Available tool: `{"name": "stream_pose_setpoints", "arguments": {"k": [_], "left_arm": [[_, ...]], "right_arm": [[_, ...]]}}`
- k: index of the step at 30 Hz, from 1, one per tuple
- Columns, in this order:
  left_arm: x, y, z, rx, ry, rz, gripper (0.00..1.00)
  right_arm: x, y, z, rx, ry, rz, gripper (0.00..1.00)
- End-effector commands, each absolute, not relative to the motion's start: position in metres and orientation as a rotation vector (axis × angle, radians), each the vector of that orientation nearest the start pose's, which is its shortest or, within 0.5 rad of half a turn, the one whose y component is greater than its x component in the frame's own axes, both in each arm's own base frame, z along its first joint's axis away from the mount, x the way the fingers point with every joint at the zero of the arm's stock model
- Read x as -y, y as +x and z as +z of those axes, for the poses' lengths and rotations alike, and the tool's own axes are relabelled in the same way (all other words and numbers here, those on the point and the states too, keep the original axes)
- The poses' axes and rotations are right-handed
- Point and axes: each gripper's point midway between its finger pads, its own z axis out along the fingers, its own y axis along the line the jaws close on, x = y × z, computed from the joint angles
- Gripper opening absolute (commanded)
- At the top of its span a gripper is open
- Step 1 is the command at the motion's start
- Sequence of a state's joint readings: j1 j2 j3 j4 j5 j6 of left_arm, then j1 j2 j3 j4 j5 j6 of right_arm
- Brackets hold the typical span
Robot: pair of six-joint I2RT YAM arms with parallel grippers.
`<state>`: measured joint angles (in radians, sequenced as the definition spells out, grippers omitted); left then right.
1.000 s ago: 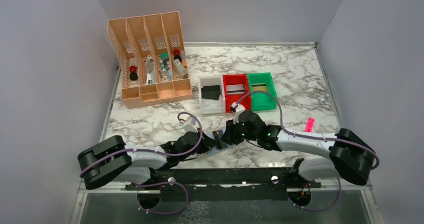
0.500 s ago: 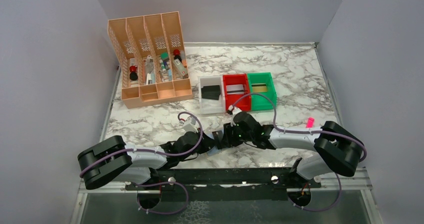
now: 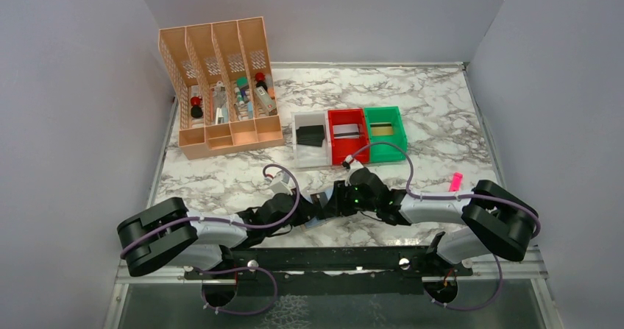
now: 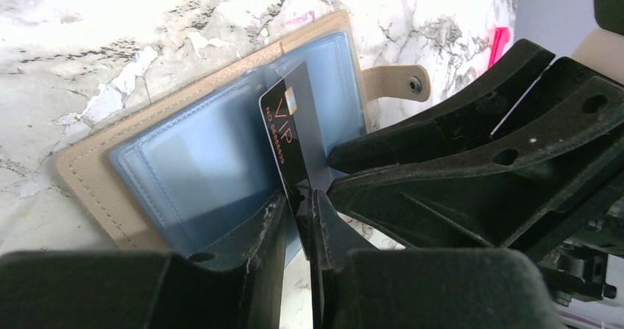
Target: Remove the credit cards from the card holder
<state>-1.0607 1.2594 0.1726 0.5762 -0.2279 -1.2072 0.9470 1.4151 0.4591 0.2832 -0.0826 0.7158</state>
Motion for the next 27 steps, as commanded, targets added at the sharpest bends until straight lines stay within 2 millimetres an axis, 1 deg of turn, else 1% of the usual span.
{"name": "stream_pose_setpoints", "arguments": {"k": [1,4,6,12,18,20,21,24,27], "left_arm": [[0.289,0.163,0.046,-2.244,-0.305,-1.117,0.20],[0.293,0.164,0.045,-2.248,-0.300,-1.119,0.20],[0.294,0.164,0.044,-2.251,-0.302,-1.116,0.18],[0.282,0.165,0.045,-2.220,-0.349,-1.106,0.08],[0.264,0.165,0.047,-2.174,-0.387,-1.096,0.03],[0.258,0.166,0.047,-2.167,-0.380,-1.068,0.03],[0.254,0.165,0.043,-2.181,-0.375,-1.035,0.03],[0.252,0.166,0.049,-2.182,-0.351,-1.009,0.03],[0.248,0.169,0.058,-2.182,-0.326,-0.961,0.02]], "right_arm": [[-0.289,0.154,0.011,-2.497,-0.298,0.887,0.39],[-0.289,0.153,0.009,-2.502,-0.291,0.894,0.39],[-0.289,0.153,0.008,-2.506,-0.292,0.889,0.39],[-0.283,0.158,0.010,-2.502,-0.272,0.838,0.39],[-0.283,0.167,0.026,-2.457,-0.307,0.799,0.40],[-0.284,0.168,0.031,-2.442,-0.331,0.798,0.40],[-0.284,0.169,0.033,-2.436,-0.338,0.797,0.40],[-0.284,0.171,0.041,-2.423,-0.342,0.795,0.40],[-0.286,0.172,0.054,-2.394,-0.347,0.815,0.41]]}}
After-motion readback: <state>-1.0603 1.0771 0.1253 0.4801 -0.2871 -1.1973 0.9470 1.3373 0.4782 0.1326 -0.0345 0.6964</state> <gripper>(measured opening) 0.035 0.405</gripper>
